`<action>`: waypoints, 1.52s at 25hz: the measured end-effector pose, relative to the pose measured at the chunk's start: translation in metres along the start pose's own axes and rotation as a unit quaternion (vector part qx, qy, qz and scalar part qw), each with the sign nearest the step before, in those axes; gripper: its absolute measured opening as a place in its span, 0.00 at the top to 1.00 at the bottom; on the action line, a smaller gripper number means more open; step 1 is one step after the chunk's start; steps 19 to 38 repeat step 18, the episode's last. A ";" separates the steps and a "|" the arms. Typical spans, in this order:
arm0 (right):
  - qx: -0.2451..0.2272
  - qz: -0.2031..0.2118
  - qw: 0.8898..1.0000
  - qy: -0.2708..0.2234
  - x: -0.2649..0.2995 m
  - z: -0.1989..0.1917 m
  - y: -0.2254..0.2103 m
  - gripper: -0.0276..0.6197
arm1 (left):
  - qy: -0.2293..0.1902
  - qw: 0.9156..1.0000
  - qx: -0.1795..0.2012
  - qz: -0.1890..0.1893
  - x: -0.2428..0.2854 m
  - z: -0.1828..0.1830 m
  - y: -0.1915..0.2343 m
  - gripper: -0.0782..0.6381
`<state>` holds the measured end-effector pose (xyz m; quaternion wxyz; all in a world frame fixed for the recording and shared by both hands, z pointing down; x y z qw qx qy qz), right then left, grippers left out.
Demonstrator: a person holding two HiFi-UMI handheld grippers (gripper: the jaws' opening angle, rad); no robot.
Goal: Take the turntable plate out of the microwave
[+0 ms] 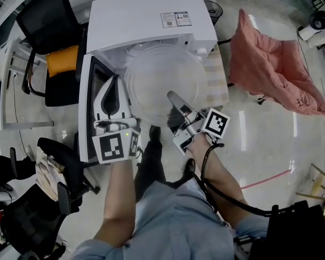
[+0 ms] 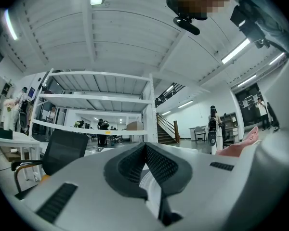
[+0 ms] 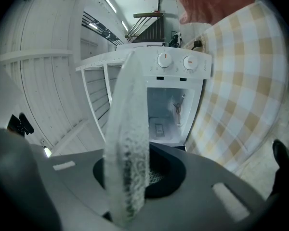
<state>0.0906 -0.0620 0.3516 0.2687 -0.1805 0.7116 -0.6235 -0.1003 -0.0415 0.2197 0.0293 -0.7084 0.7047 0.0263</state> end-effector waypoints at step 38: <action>0.008 0.001 1.000 0.001 0.003 0.001 -0.002 0.91 | 0.001 1.000 0.003 -0.001 0.002 0.000 -0.004 0.88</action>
Point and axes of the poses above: the fingertips, and each gripper's own axes: x forward along the fingers, y to its left, z out of its top, the point moved 6 cm from there along -x, backward along the fingers, and after that the axes turned 4 degrees about z, right-handed, at the moved point
